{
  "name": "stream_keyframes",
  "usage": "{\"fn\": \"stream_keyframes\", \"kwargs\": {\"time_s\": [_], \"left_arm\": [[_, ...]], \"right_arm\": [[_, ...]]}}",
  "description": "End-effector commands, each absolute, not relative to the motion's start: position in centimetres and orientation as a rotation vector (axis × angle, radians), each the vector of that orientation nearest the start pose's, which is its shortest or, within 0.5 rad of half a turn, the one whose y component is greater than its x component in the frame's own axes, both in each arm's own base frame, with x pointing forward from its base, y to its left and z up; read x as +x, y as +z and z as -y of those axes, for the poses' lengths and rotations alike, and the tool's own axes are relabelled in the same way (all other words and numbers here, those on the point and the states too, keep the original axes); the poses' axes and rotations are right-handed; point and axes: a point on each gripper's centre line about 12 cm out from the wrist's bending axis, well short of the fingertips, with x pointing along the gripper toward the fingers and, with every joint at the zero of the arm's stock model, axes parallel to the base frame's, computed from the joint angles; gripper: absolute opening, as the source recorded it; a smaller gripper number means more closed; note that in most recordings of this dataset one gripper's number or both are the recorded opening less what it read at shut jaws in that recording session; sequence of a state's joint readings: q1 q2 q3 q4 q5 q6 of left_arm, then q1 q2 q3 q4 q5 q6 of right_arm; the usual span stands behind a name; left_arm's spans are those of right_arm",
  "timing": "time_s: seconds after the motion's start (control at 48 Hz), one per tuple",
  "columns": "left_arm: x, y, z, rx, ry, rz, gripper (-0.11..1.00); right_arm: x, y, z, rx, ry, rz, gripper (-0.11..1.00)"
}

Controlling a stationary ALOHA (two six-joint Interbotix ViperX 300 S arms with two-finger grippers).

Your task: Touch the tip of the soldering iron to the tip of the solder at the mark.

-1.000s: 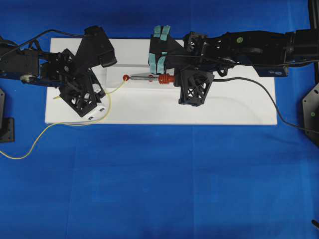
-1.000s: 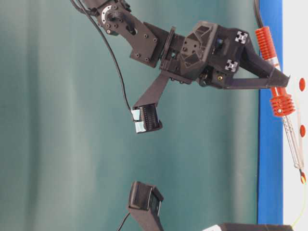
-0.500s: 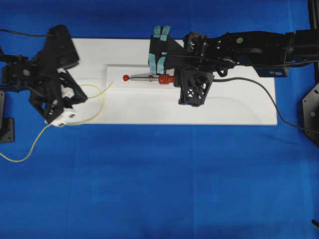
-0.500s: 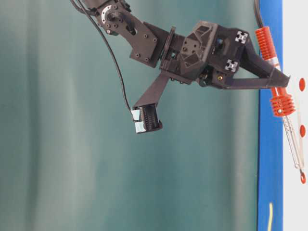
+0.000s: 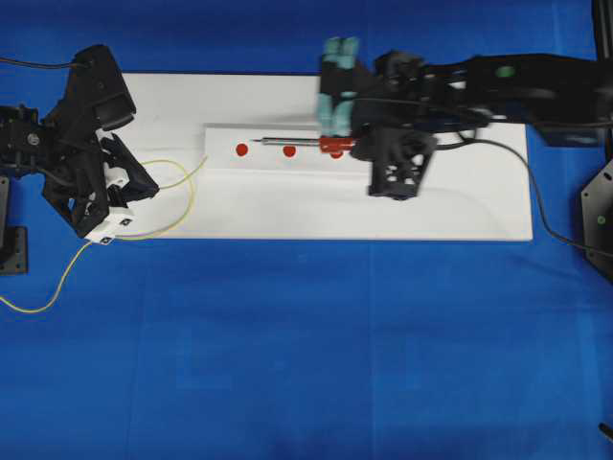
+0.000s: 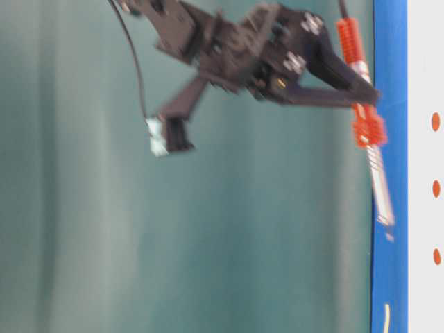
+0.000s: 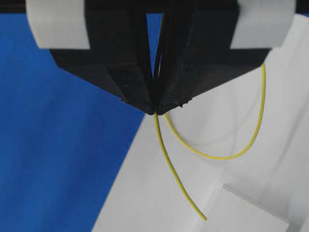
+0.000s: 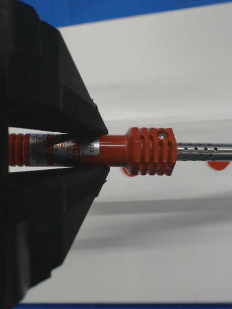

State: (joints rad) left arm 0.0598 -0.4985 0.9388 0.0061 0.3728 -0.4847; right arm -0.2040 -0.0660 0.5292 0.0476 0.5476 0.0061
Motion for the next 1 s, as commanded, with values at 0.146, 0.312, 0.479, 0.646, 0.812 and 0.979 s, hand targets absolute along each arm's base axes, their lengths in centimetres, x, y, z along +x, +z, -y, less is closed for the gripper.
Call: {"fn": "stream_keyframes", "kwargs": {"time_s": [0.146,0.312,0.479,0.646,0.812,0.979], "left_arm": [[26.3,21.2,-1.5,-0.474,0.244,-0.760,0.02],[26.7,21.2,-1.6,-0.474,0.244,-0.760,0.02],[28.4,21.3,-1.6,-0.475,0.246,-0.769,0.02],[31.5,21.5,-1.8,-0.465,0.246,-0.782,0.02],[34.8,20.7,-2.1,-0.462,0.256,-0.818,0.02],[37.6,19.7,-2.6,-0.460,0.273,-0.858,0.02]], "right_arm": [[32.5,21.4,7.1,0.202,-0.231,-0.918,0.06],[31.7,21.3,7.0,0.216,-0.255,-0.919,0.06],[31.6,21.3,7.3,0.202,-0.270,-0.923,0.06],[31.4,21.1,7.3,0.212,-0.279,-0.939,0.06],[31.4,21.0,7.2,0.212,-0.279,-0.942,0.07],[31.3,20.7,7.2,0.212,-0.279,-0.946,0.06]]}}
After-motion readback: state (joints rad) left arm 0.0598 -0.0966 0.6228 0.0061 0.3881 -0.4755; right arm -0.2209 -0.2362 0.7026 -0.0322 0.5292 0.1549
